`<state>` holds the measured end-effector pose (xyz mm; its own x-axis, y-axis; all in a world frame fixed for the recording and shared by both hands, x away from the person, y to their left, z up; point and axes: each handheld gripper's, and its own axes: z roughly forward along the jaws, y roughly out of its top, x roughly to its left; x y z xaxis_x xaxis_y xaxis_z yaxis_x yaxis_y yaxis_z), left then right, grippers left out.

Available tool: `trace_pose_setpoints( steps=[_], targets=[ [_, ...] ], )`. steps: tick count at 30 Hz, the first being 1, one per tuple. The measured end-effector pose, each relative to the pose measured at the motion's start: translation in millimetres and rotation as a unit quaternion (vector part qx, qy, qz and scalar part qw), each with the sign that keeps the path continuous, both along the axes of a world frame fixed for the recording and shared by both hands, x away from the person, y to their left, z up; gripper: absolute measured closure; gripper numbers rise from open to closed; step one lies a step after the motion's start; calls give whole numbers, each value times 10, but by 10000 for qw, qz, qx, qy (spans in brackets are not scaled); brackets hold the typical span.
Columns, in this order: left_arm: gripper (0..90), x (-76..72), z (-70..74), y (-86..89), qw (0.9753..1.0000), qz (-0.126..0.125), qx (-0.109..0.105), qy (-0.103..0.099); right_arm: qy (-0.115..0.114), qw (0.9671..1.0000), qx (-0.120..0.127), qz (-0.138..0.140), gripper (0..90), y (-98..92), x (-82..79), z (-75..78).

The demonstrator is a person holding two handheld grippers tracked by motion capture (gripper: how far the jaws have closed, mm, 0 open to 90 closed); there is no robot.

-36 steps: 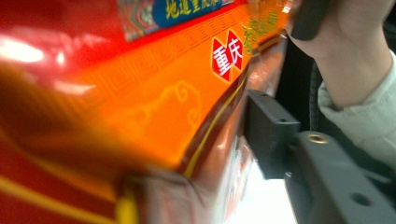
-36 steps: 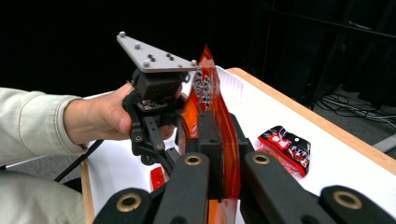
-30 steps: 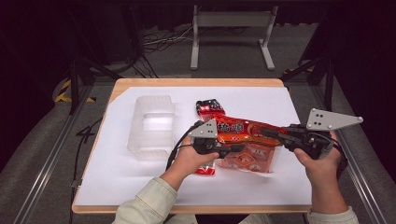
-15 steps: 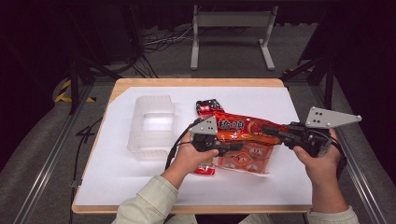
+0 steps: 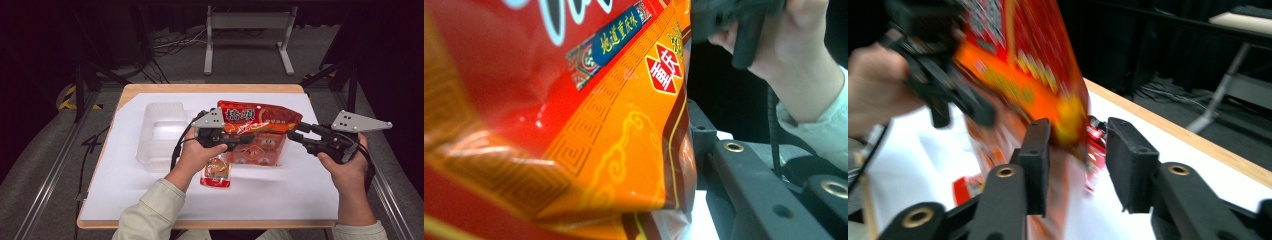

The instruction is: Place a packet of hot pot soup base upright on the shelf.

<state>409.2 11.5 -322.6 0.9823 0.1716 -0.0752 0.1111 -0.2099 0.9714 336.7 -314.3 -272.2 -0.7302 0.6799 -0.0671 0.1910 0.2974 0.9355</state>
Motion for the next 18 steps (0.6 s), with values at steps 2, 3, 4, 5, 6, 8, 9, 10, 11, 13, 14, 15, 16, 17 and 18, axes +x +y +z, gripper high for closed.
trace_pose_setpoints(
  steps=[2,3,4,5,6,8,9,10,11,13,14,15,16,17,18],
  targets=[
    [715,8,54,59,9999,135,-3,-33,114,9997,-93,-193,591,-21,57,-42],
    [715,15,97,123,9997,254,-18,-47,180,9993,-136,-303,596,-23,74,-55],
    [715,15,97,123,9997,254,-18,-47,180,9993,-136,-303,596,-23,74,-55],
    [715,19,114,153,9995,297,-30,-79,305,9979,-260,-518,596,-18,109,-82],
    [715,21,130,182,9994,327,-31,-123,305,9979,-260,-518,596,-18,109,-82],
    [715,20,152,237,9992,368,-57,-132,371,9958,-354,-755,586,-11,139,-106],
    [715,20,165,270,9990,412,-79,-128,373,9947,-427,-862,577,-13,150,-115],
    [715,20,175,296,9989,443,-94,-128,407,9930,-471,-1003,570,-13,165,-128],
    [715,23,185,319,9988,461,-95,-141,429,9919,-512,-1077,563,-18,178,-137],
    [715,33,213,398,9981,581,-172,-143,425,9902,-604,-1189,545,-30,203,-159],
    [715,39,219,423,9977,625,-208,-128,458,9894,-611,-1237,535,-40,217,-171],
    [715,49,224,448,9976,648,-223,-122,471,9889,-600,-1272,530,-48,227,-180],
    [715,57,226,470,9973,688,-235,-127,482,9885,-613,-1295,520,-58,238,-190],
    [715,73,233,495,9973,692,-219,-132,496,9881,-612,-1324,512,-65,247,-198],
    [715,86,237,514,9973,691,-224,-132,501,9878,-601,-1345,511,-73,256,-207]
  ],
)
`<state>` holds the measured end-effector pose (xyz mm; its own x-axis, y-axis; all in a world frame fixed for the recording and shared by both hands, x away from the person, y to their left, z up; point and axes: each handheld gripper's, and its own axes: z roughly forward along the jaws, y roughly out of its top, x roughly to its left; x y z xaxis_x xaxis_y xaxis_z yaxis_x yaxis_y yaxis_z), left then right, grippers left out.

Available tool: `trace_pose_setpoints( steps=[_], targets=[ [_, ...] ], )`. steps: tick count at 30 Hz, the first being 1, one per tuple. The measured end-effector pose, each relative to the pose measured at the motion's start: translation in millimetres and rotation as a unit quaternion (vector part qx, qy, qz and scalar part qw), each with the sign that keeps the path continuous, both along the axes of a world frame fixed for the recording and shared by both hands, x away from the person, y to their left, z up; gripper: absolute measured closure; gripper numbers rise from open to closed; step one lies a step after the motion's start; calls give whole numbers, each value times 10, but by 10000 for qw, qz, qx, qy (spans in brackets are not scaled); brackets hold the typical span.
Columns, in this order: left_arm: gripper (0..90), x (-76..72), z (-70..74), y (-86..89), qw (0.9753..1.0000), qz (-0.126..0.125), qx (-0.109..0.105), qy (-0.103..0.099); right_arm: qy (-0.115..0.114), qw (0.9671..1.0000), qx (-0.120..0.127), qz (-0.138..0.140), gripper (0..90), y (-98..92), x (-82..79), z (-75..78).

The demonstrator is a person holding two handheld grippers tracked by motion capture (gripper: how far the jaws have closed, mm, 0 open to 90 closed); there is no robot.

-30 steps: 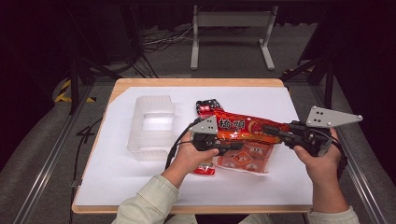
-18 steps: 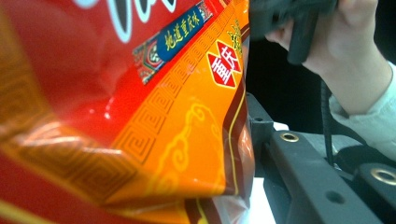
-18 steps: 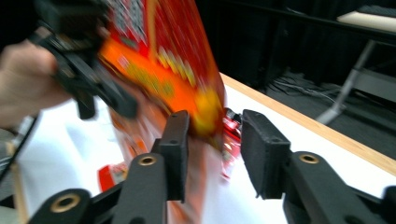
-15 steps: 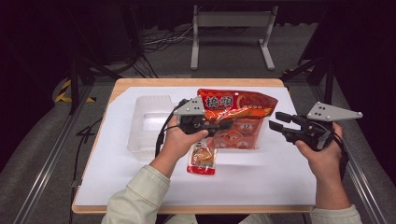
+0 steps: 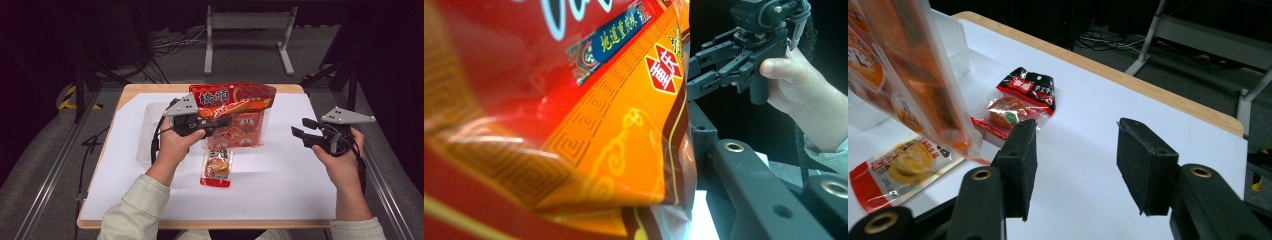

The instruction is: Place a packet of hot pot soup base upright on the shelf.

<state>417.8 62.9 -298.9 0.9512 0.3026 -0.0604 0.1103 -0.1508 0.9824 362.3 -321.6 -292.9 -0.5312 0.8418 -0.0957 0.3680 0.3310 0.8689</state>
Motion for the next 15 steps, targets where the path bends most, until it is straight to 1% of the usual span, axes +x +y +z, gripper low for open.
trace_pose_setpoints(
  steps=[3,10,13,15],
  targets=[
    [715,68,32,96,10000,75,-36,7,33,10000,31,-18,509,-21,22,-24],
    [715,161,139,262,9993,354,62,-82,55,9999,85,-50,505,-44,38,-44],
    [715,195,182,332,9990,442,1,-62,70,9999,109,-67,493,-59,46,-55],
    [715,216,216,384,9987,497,-8,-109,67,9998,141,-81,483,-68,59,-71]
  ],
)
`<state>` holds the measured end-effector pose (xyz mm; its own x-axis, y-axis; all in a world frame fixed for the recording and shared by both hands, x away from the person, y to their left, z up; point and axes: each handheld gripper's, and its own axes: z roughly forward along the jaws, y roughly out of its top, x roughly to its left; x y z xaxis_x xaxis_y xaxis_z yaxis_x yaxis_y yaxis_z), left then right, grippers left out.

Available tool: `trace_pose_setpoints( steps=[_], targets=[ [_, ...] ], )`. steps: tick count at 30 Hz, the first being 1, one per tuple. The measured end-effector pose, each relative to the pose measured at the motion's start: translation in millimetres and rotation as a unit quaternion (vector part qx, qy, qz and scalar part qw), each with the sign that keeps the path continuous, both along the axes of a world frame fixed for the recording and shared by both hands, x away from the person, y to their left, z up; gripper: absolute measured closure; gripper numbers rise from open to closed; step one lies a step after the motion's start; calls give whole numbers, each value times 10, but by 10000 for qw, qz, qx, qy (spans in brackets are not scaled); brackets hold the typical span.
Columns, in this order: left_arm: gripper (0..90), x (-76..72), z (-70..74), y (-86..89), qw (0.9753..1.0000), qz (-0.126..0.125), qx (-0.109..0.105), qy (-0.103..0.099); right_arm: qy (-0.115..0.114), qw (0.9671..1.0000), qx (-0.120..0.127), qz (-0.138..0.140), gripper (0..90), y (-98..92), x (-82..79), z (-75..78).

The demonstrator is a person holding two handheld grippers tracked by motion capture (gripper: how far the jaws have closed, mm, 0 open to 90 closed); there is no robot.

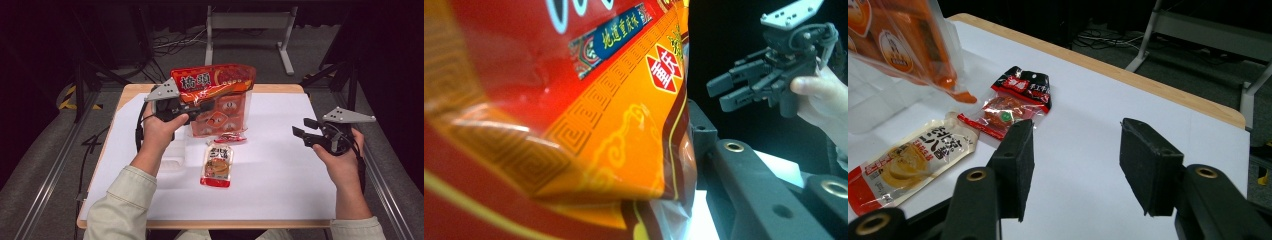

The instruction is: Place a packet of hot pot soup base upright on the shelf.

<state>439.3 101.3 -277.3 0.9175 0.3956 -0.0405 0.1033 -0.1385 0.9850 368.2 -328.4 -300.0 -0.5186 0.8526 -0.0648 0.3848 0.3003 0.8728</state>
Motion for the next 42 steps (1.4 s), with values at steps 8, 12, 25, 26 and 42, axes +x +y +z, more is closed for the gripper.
trace_pose_setpoints(
  steps=[8,12,25,26,42],
  targets=[
    [714,81,93,208,9998,197,15,-35,74,10000,44,7,446,-6,44,-90],
    [715,105,94,266,9996,277,31,-4,79,9999,63,-13,431,-25,41,-108],
    [714,275,125,454,9978,608,241,94,63,9999,119,81,348,-48,86,-204],
    [714,283,124,471,9975,650,258,85,66,9999,111,79,345,-49,88,-206],
    [714,483,65,834,9946,940,-87,432,107,9990,438,83,381,-94,94,-216]
  ],
)
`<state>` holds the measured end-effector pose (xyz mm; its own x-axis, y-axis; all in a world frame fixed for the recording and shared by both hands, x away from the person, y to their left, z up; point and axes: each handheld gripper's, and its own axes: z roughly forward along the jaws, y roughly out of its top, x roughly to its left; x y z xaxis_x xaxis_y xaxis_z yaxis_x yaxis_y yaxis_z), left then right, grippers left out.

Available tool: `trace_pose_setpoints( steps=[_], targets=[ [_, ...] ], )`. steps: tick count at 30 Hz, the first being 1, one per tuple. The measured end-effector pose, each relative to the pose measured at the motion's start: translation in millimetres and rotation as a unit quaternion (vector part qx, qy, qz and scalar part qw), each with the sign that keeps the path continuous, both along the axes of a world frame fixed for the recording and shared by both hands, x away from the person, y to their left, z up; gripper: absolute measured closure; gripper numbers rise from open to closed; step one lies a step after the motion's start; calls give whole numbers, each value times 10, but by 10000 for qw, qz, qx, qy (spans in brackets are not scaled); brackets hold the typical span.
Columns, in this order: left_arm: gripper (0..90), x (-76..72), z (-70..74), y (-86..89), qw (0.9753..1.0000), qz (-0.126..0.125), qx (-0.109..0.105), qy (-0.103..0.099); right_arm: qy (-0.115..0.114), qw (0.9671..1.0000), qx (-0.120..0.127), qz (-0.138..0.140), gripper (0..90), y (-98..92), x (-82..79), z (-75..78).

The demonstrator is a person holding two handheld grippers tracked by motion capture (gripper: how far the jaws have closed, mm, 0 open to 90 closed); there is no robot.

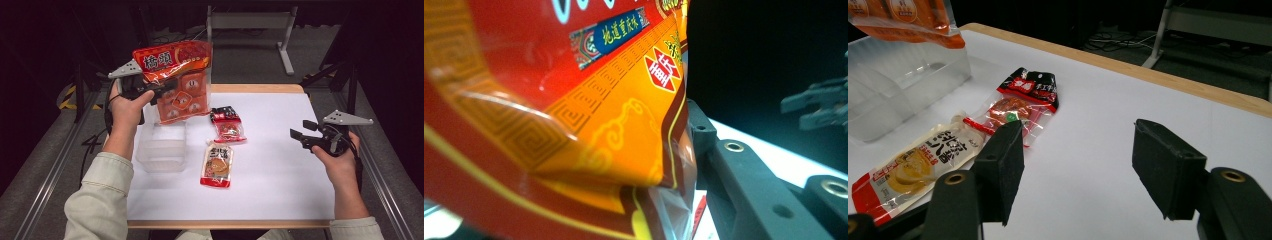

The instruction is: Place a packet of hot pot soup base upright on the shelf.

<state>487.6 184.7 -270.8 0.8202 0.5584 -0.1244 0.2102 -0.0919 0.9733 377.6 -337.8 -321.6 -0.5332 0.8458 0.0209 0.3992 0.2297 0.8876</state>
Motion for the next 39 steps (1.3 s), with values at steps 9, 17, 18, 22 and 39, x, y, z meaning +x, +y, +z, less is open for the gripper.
trace_pose_setpoints(
  steps=[9,17,18,22,39],
  targets=[
    [714,7,-55,126,9996,225,187,-47,-18,10000,-35,31,390,11,5,-13],
    [714,9,-133,228,9990,327,234,-171,-46,10000,-16,25,400,11,-4,-9],
    [714,7,-146,248,9990,330,217,-208,-34,10000,-9,27,406,10,-4,-9],
    [713,-10,-205,332,9994,285,74,-203,-28,10000,0,49,406,6,-10,-10],
    [713,-45,-463,352,9965,828,94,-82,-14,9999,-8,142,396,47,9,-22]
  ],
)
